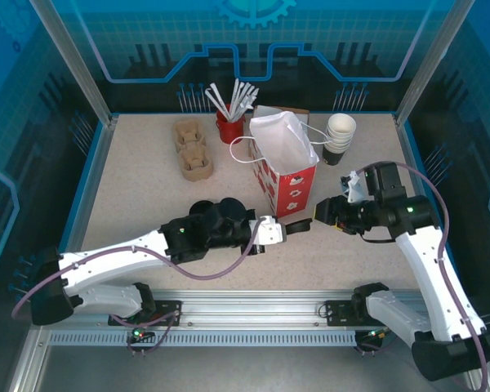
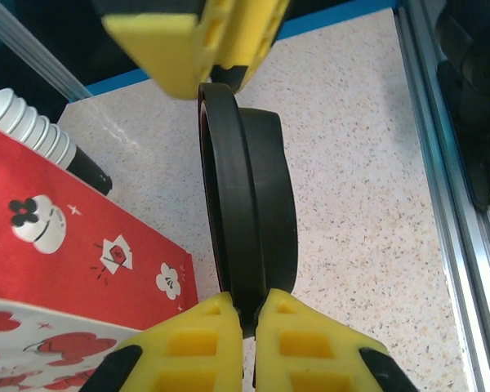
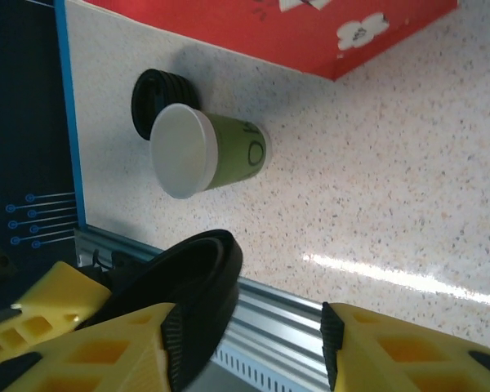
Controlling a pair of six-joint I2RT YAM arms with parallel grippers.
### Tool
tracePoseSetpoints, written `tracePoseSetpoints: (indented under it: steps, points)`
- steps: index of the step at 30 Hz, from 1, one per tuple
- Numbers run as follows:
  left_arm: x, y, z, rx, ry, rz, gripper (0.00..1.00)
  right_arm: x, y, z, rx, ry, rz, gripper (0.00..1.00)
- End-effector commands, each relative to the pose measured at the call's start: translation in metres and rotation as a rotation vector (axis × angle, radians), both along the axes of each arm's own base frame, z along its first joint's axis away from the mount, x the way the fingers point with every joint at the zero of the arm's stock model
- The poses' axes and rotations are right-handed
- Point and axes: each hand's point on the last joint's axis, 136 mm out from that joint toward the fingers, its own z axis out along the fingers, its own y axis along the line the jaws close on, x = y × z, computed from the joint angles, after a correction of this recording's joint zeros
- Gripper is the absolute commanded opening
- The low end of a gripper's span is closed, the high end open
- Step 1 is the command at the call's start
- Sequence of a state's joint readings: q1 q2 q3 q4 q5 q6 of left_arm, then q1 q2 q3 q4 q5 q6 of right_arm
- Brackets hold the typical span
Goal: Pack the takeout coffee
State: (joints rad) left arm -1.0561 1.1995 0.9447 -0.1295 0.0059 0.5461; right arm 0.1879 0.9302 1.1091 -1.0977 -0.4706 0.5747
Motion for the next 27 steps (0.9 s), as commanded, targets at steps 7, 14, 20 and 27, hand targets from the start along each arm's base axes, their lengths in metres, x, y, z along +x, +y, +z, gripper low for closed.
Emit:
tracePoseSetpoints:
  steps: [7, 14, 20, 27]
  points:
    - [-0.002, 0.034, 0.002, -0.087, 0.238, 0.140, 0.08, 0.008, 0.011, 0.040, 0.106, -0.342, 0.070, 0.52]
    - [-0.002, 0.064, -0.005, -0.146, 0.417, 0.236, 0.08, 0.012, 0.021, 0.035, 0.183, -0.365, 0.077, 0.49]
    - [0.003, 0.086, -0.013, -0.209, 0.591, 0.319, 0.08, 0.012, 0.031, 0.013, 0.211, -0.306, 0.078, 0.49]
    - [0.009, 0.102, -0.024, -0.256, 0.760, 0.391, 0.08, 0.013, 0.051, -0.005, 0.210, -0.259, 0.090, 0.49]
